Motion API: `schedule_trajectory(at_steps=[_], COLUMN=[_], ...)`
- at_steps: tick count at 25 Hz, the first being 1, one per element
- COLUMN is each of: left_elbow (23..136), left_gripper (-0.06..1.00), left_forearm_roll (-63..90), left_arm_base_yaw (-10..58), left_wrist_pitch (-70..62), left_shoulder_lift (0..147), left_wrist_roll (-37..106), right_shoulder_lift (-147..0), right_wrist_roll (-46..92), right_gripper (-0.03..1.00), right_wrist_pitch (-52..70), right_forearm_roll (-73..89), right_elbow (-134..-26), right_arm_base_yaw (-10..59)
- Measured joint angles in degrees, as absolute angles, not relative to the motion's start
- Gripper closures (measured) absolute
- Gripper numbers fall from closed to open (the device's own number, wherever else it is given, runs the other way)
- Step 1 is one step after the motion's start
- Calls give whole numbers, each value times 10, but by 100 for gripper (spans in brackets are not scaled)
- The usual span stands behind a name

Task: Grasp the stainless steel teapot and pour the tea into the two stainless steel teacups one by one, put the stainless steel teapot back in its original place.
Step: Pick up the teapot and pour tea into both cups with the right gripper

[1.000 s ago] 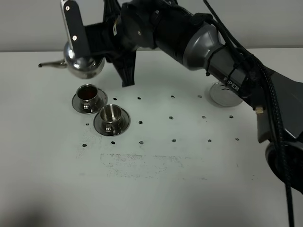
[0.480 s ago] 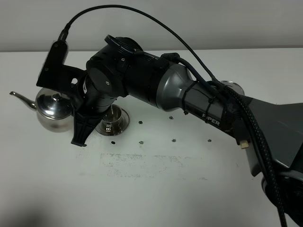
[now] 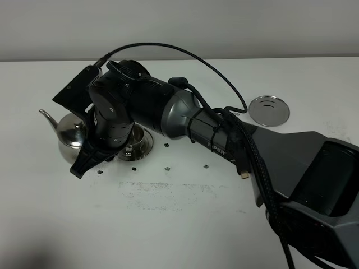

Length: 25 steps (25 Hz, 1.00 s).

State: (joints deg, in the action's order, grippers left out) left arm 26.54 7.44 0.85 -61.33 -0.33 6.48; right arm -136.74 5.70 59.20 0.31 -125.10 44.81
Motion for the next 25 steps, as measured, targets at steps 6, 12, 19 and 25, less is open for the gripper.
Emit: schedule_trajectory(at_steps=[6,12,19,25], left_elbow=[265,265,265,265], left_gripper=[57,57,57,57], left_forearm_roll=[74,74,74,74], left_arm_base_yaw=[8,8,8,8], left_wrist_pitch=[-613,-613,-613,-613], left_shoulder_lift=[-3,-3,-3,-3], left_wrist_roll=[65,65,65,65], right_shoulder_lift=[-1386,-1414,-1419,-1392], right_wrist_roll=[9,0,-5,25], right_gripper=[77,77,77,77], right_wrist_pitch=[588,588,603,661], right_forearm_roll=[-10,-40,-50,-50], right_elbow=[-1252,-1254,-1260,-1292], right_arm_base_yaw=[457,465,467,468])
